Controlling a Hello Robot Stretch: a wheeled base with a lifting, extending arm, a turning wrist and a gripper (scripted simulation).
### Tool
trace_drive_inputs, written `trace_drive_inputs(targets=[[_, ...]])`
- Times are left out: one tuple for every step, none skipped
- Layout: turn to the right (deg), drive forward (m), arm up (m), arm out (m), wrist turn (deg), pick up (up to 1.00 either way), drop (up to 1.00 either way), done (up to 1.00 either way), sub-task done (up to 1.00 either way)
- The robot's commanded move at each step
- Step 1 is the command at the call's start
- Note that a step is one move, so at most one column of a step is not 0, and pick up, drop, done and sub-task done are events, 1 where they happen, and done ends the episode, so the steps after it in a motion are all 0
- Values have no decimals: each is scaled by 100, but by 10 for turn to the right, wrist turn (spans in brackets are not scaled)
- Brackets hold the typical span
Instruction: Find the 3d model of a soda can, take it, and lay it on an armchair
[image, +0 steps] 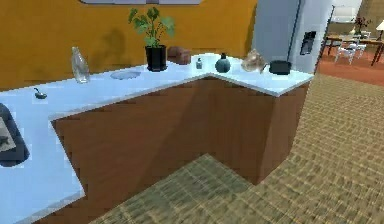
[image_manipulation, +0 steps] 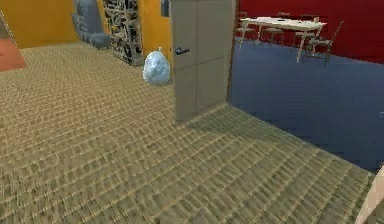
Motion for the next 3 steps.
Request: trace_drive_inputs(targets=[[0,10,0,0,0,0,0,0,0],[-450,0,0,0,0,0,0,0,0],[-450,0,0,0,0,0,0,0,0]])
